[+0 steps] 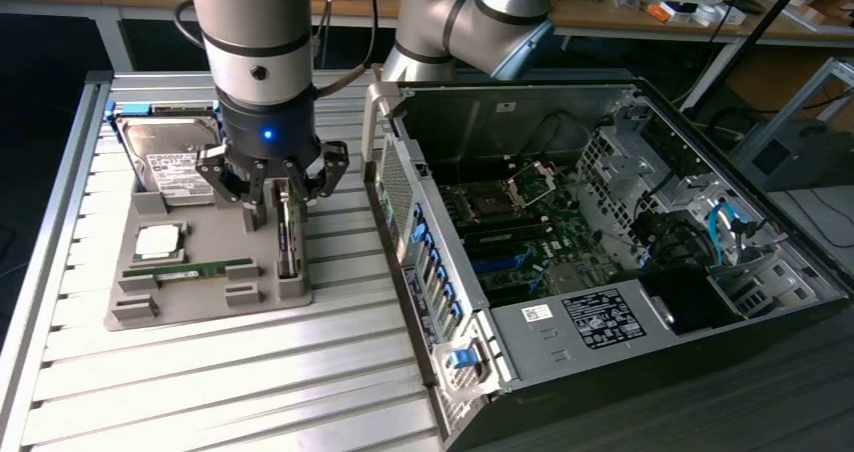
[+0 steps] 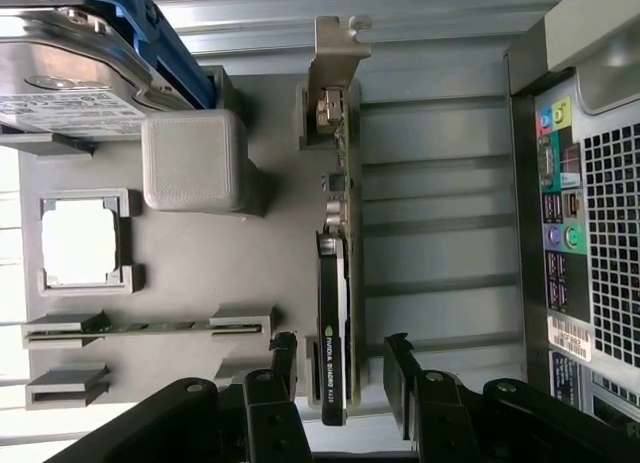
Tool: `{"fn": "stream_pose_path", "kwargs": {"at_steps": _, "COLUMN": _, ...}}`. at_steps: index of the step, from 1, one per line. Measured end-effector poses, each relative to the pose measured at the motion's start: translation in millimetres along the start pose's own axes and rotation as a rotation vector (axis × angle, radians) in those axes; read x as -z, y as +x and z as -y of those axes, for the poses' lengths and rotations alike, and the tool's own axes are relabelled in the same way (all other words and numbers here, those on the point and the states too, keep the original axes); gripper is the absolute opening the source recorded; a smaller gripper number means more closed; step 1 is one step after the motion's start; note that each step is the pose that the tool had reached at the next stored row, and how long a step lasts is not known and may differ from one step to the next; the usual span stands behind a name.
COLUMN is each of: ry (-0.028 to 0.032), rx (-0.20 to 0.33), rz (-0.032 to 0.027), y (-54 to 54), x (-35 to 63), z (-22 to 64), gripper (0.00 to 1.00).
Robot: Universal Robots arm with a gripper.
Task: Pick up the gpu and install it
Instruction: 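Pick up the gpu and move the gpu toward the slot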
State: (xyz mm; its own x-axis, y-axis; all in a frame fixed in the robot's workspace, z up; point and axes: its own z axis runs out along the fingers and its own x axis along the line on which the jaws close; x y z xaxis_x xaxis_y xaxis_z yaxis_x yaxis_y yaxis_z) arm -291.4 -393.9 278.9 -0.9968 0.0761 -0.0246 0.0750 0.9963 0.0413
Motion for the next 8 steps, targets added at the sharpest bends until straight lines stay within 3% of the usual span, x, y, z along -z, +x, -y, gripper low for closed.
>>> {"fn": "stream_pose_path", "kwargs": {"at_steps": 8, "ry": -0.0001, "rx": 0.0, "rz": 0.0001, "y": 0.0, "x": -3.2, "z": -0.4, "gripper": 0.48}}
